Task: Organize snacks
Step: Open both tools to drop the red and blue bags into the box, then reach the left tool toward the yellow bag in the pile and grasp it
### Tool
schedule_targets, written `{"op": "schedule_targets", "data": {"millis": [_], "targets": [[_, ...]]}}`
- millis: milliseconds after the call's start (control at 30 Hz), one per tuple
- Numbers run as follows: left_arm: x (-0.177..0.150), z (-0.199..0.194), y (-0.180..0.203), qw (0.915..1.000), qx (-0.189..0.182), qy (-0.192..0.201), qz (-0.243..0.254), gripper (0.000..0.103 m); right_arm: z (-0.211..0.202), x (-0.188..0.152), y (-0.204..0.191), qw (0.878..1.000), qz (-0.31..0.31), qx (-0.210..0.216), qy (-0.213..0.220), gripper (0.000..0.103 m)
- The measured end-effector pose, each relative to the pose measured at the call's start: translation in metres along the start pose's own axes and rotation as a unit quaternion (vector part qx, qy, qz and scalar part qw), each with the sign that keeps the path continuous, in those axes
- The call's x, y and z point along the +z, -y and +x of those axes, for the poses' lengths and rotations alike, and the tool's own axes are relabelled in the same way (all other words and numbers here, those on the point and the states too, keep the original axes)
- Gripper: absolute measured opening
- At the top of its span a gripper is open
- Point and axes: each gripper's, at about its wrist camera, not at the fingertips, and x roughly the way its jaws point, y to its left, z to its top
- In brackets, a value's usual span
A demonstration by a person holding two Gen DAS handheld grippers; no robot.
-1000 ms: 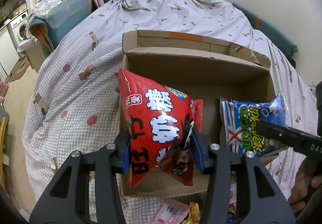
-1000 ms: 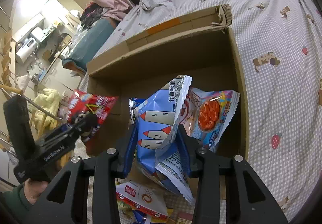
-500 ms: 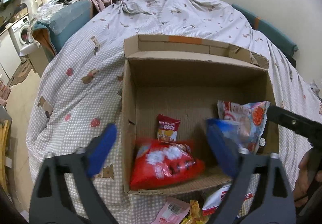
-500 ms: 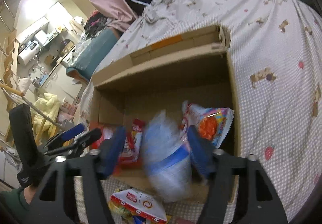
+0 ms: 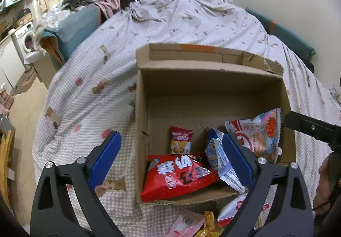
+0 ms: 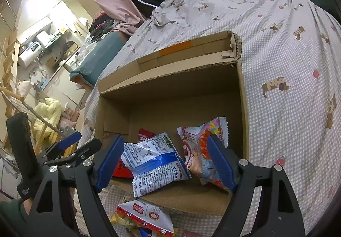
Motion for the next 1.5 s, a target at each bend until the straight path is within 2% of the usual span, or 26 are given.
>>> {"op": "schedule_targets", "data": {"millis": [233, 500, 633, 1067, 1333, 1500], "targets": [[0.000, -0.017, -0.006, 0.9997, 0.003, 0.015, -0.017, 0.095, -0.017, 0.001, -0.009, 1.000, -0.015, 0.001, 0.012, 0.082], [-0.005, -0.042, -0.004, 0.9996, -0.008, 0.026, -0.006, 0.103, -0.034, -0.011, -0.017, 1.000, -0.013, 0.005, 0.005, 0.082], [-0.011, -0.051, -0.005, 0.9997, -0.017, 0.019, -0.006, 0.103, -0.045, -0.018, -0.023, 1.000, -0.018, 0.006, 0.007, 0.082], [-0.040, -0.081, -0.009, 0.9999, -0.006, 0.006, -0.009, 0.103, -0.075, -0.059, -0.016, 1.000, 0.005, -0.002, -0.012, 0.082], [-0.062, -0.090, -0.016, 0.9998, 0.005, -0.014, -0.014, 0.103, -0.080, -0.083, -0.011, 0.999, 0.024, -0.010, -0.031, 0.082], [-0.079, -0.076, -0.034, 0.9968, 0.015, -0.059, -0.052, 0.103, -0.068, -0.098, -0.005, 0.997, 0.039, -0.020, -0.065, 0.082]]}}
